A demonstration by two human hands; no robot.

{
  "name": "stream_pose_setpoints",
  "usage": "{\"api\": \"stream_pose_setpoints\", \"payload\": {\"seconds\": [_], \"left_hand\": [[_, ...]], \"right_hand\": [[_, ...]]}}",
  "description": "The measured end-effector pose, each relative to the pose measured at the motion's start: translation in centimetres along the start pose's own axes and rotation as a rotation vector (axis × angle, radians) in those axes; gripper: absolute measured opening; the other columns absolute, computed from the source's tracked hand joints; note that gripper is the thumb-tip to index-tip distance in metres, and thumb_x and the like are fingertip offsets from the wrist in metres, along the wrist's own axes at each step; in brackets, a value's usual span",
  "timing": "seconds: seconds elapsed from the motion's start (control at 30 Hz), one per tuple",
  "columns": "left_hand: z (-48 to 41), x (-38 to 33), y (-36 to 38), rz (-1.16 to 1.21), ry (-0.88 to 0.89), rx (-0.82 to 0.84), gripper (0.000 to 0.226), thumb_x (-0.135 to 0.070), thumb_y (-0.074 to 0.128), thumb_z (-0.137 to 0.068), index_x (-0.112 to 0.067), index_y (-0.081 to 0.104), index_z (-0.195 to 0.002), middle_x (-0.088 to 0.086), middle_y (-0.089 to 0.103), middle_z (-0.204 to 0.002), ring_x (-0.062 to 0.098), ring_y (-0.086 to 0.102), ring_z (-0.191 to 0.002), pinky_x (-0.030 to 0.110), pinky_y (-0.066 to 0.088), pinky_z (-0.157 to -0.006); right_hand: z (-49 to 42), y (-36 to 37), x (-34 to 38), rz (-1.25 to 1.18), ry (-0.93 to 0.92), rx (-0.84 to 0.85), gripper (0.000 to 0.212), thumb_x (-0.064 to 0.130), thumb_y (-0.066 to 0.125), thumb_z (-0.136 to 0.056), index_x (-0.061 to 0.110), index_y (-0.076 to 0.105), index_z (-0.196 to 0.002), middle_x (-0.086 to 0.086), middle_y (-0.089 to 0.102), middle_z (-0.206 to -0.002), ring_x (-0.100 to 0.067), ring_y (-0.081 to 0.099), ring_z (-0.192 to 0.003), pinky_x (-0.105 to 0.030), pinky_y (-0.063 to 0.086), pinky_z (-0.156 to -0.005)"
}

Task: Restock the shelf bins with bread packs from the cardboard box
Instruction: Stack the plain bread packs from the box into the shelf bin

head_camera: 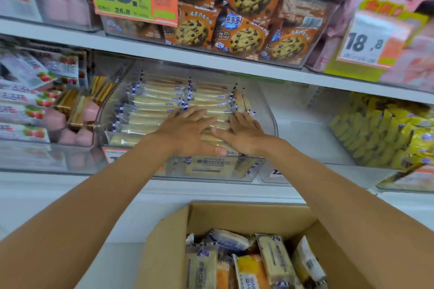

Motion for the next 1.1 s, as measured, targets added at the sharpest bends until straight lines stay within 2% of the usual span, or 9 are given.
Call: {"api": "stream_pose_setpoints", "payload": {"seconds": [0.17, 0.27, 0.37, 0.47, 0.53, 0.63, 0.8, 0.97, 1.1], "left_hand": [[1.8, -0.1, -0.7, 0.118, -0.128, -0.044, 0.11, -0.095, 0.042, -0.06, -0.045, 0.013, -0.154, -0.004, -0.006, -0.165, 0.017, -0.012, -0.151, 0.05, -0.004, -0.121], [4.2, -0.3, -1.6, 0.181, -0.212, -0.179, 0.099, -0.085, 0.053, -0.068, -0.036, 0.029, -0.151, 0.004, 0.019, -0.163, 0.023, 0.013, -0.15, 0.052, 0.016, -0.12], [7.6, -1.9, -3.1, 0.262, -0.279, -0.476, 0.045, -0.056, 0.066, -0.083, -0.027, 0.06, -0.117, 0.0, 0.062, -0.12, 0.022, 0.054, -0.114, 0.039, 0.046, -0.096], [10.0, -6.1, -1.3, 0.469, -0.295, -0.48, 0.007, -0.026, 0.062, -0.086, -0.025, 0.06, -0.079, -0.007, 0.06, -0.071, 0.023, 0.062, -0.078, 0.033, 0.049, -0.07], [10.4, -8.9, 2.1, 0.556, -0.275, -0.343, 0.013, -0.021, 0.062, -0.086, -0.025, 0.06, -0.074, -0.012, 0.055, -0.067, 0.022, 0.062, -0.078, 0.033, 0.05, -0.07], [10.8, -12.0, 8.4, 0.611, -0.277, -0.131, 0.011, -0.025, 0.061, -0.092, -0.019, 0.069, -0.087, -0.01, 0.062, -0.089, 0.012, 0.06, -0.09, 0.03, 0.05, -0.082], [11.8, -13.1, 17.4, 0.673, -0.383, 0.039, 0.013, -0.028, 0.058, -0.095, -0.024, 0.07, -0.094, -0.008, 0.066, -0.105, 0.009, 0.059, -0.099, 0.028, 0.047, -0.087], [12.0, -12.7, 22.4, 0.751, -0.519, 0.113, 0.012, -0.025, 0.058, -0.094, -0.022, 0.069, -0.097, -0.003, 0.069, -0.091, 0.013, 0.065, -0.086, 0.033, 0.054, -0.078], [11.8, -12.4, 24.4, 0.82, -0.57, 0.162, 0.01, -0.026, 0.059, -0.096, -0.023, 0.067, -0.099, 0.002, 0.07, -0.088, 0.01, 0.06, -0.071, 0.023, 0.044, -0.06]], "right_hand": [[1.3, -1.0, 0.4, -0.039, -0.045, -0.095, 0.092, 0.078, 0.015, -0.087, 0.018, 0.001, -0.156, -0.003, -0.015, -0.162, -0.02, -0.017, -0.148, -0.042, -0.008, -0.12], [3.6, -3.3, 0.7, -0.208, -0.2, -0.389, 0.07, 0.059, 0.03, -0.098, 0.016, 0.023, -0.153, -0.012, 0.011, -0.162, -0.027, 0.005, -0.149, -0.041, 0.011, -0.121], [8.3, -4.4, -0.2, -0.301, -0.315, -0.677, 0.035, 0.028, 0.049, -0.096, 0.011, 0.056, -0.126, -0.012, 0.054, -0.126, -0.029, 0.049, -0.118, -0.038, 0.043, -0.095], [13.0, -1.7, -2.7, -0.313, -0.369, -0.732, 0.017, 0.015, 0.052, -0.09, 0.011, 0.064, -0.102, -0.008, 0.062, -0.102, -0.024, 0.058, -0.088, -0.036, 0.048, -0.074], [14.8, 2.4, -5.5, -0.334, -0.352, -0.615, 0.015, 0.015, 0.053, -0.09, 0.013, 0.066, -0.098, -0.004, 0.064, -0.098, -0.02, 0.059, -0.081, -0.035, 0.049, -0.071], [16.5, 10.3, -10.2, -0.317, -0.22, -0.297, 0.014, 0.014, 0.053, -0.093, 0.019, 0.065, -0.098, 0.003, 0.063, -0.095, -0.014, 0.057, -0.083, -0.028, 0.044, -0.072], [16.9, 22.5, -19.7, -0.488, 0.144, 0.109, 0.024, 0.019, 0.053, -0.095, 0.018, 0.065, -0.116, -0.001, 0.063, -0.109, -0.023, 0.062, -0.104, -0.032, 0.05, -0.086], [15.3, 29.5, -23.1, -0.7, 0.43, 0.237, 0.048, 0.029, 0.048, -0.101, 0.001, 0.043, -0.14, -0.019, 0.057, -0.129, -0.033, 0.056, -0.116, -0.04, 0.048, -0.091], [12.7, 32.1, -24.5, -0.681, 0.567, 0.208, 0.073, 0.027, 0.07, -0.088, 0.002, 0.03, -0.144, -0.015, 0.053, -0.133, -0.032, 0.054, -0.12, -0.04, 0.049, -0.092]]}}
Point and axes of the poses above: each hand's wrist, its own z-axis away from the middle knuckle, its own y-axis out of the palm, x = y × z, the point moved 6 cm from there along -z, towards the middle knuckle
